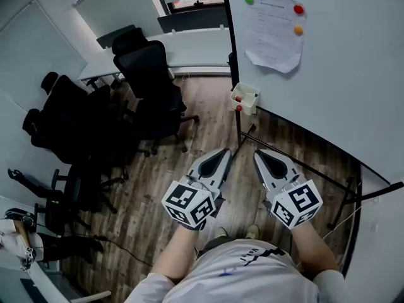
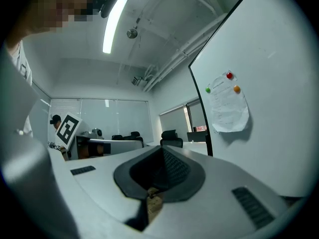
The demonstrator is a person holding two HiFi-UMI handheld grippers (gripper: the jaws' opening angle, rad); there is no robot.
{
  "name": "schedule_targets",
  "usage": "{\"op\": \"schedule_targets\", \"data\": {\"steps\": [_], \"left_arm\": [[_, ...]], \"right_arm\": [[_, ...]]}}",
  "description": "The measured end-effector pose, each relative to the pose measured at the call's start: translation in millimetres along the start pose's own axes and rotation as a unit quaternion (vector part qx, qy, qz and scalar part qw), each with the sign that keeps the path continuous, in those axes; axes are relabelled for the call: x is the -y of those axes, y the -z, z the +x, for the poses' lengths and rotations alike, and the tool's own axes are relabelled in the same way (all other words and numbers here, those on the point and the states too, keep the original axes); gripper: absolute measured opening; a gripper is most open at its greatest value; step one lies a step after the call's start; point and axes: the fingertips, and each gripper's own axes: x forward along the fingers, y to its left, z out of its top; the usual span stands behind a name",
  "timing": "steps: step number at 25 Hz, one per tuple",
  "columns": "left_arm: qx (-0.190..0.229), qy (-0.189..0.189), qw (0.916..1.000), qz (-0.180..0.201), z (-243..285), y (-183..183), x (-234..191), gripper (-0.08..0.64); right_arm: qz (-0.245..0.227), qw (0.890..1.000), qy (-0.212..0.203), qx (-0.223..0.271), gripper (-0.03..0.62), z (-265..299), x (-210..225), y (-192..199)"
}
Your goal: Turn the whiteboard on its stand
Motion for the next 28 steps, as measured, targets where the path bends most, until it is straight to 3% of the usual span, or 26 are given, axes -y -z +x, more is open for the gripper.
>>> {"op": "schedule_targets", "data": {"steps": [13, 21, 28], "left_arm": [[0.0, 0.004, 0.9999, 0.01, 38.1, 2.0, -18.1, 0.008], [0.006, 0.035, 0.9993, 0.009, 77.7, -11.5, -93.4, 0.008], [-0.004, 0.093, 0.9953, 0.025, 120.3, -34.2, -168.1, 0.008]], "right_arm": [[0.028, 1.0, -0.009, 0.002, 0.011, 18.0, 29.0, 10.4], [0.025, 0.999, 0.02, -0.009, 0.011, 93.2, 49.4, 16.9], [0.025, 0.997, 0.07, -0.02, 0.011, 178.8, 69.9, 19.0]]}}
